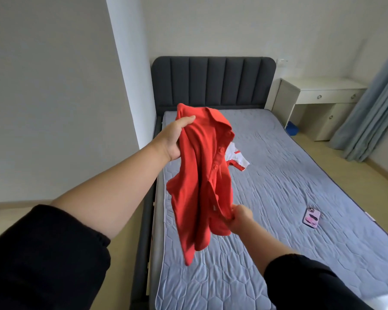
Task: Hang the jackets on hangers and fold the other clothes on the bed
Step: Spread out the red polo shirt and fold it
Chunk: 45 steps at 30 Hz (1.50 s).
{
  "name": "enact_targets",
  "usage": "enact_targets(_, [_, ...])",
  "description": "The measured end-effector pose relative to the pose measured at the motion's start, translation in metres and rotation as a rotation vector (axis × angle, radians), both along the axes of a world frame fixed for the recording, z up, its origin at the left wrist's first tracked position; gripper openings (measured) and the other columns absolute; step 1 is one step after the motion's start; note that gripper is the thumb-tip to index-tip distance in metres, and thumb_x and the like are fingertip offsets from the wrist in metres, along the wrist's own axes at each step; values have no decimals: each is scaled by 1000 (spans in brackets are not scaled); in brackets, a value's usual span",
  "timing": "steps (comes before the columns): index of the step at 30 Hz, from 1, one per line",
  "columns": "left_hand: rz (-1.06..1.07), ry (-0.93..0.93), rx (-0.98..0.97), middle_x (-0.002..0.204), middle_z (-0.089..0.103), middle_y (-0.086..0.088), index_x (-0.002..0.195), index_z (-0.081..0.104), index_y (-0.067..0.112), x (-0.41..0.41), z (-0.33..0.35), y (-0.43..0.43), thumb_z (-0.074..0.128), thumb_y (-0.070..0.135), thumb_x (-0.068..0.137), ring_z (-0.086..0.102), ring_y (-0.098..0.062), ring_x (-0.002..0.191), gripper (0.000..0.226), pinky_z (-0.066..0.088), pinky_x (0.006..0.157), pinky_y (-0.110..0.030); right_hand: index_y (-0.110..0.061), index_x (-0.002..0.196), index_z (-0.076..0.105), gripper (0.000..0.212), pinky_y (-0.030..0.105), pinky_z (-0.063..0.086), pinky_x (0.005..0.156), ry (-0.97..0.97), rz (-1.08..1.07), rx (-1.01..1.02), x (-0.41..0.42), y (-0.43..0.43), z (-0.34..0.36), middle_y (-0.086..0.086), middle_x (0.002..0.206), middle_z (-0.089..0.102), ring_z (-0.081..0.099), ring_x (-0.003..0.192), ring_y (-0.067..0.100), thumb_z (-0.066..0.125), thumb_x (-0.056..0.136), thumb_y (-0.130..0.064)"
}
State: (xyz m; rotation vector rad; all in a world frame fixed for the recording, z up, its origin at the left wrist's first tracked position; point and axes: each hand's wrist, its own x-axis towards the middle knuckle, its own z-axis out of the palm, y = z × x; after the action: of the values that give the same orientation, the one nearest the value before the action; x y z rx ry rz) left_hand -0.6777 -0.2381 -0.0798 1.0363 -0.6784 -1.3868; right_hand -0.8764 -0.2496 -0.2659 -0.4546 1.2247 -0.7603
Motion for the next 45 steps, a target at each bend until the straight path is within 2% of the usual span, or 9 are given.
enact_targets(6, [132, 137, -57, 86, 74, -10, 98, 65, 6, 5, -6, -1, 56, 27, 93, 72, -22, 76, 23, 58, 60, -32, -11, 90, 71, 59, 24, 46, 49, -164, 298, -196, 17, 2, 10, 12, 72, 65, 64, 59, 23, 29, 70, 26])
enact_targets(10, [157, 201, -88, 83, 74, -12, 99, 64, 5, 0, -6, 0, 55, 26, 94, 73, -24, 73, 24, 58, 58, -33, -4, 99, 64, 48, 39, 57, 74, -32, 447, -435, 28, 2, 18, 15, 88, 67, 66, 79, 28, 56, 65, 28])
enact_targets(15, [221, 169, -87, 95, 72, -15, 117, 59, 7, 5, 2, 0, 59, 23, 92, 72, -27, 79, 30, 58, 61, -36, 4, 104, 67, 19, 17, 43, 56, 164, 256, -471, 41, 0, 34, 7, 73, 59, 52, 65, 14, 57, 89, 2])
enact_targets(25, [25, -222, 19, 83, 74, -8, 98, 65, 8, 84, -15, 37, 53, -5, 87, 72, -19, 73, 20, 59, 66, -30, -13, 101, 68, 27, 38, 51, 73, 481, 140, -724, 30, -60, 132, 11, 84, 66, 61, 78, 25, 51, 95, -33])
enact_targets(32, [-164, -367, 169, 89, 74, -6, 86, 76, 14, 101, -35, 47, 74, 38, 67, 70, -14, 76, 30, 57, 65, -25, -14, 83, 69, 33, 24, 53, 57, 259, 196, -599, 29, -62, 151, 2, 70, 69, 65, 60, 14, 60, 91, -44])
enact_targets(36, [31, -715, 212, 78, 72, -3, 84, 71, 14, 87, -51, 38, 77, 19, 77, 66, -16, 73, 11, 52, 60, -21, -3, 94, 66, 28, 27, 57, 61, -101, 596, -451, 15, -52, 160, 11, 80, 70, 71, 71, 19, 61, 92, -30])
enact_targets(39, [345, -458, 34, 80, 66, -5, 85, 64, 14, 82, -50, 33, 65, 4, 86, 63, -18, 73, 9, 52, 68, -25, 9, 100, 58, 17, 33, 55, 71, 292, 768, -674, 6, -54, 151, 16, 86, 61, 62, 75, 26, 60, 83, 10])
enact_targets(41, [399, -316, -58, 73, 65, 0, 81, 59, 13, 81, -41, 33, 55, -9, 88, 63, -13, 67, 23, 54, 66, -22, 9, 95, 63, 19, 31, 46, 69, 647, 499, -922, 3, -54, 147, 12, 81, 59, 55, 74, 21, 64, 76, 11])
enact_targets(45, [295, -355, -103, 69, 65, 0, 80, 57, 13, 80, -23, 36, 45, -22, 81, 63, -13, 63, 37, 53, 63, -23, -4, 90, 69, 13, 16, 48, 51, 573, 219, -939, -3, -60, 141, -2, 63, 62, 57, 54, 6, 73, 78, -6])
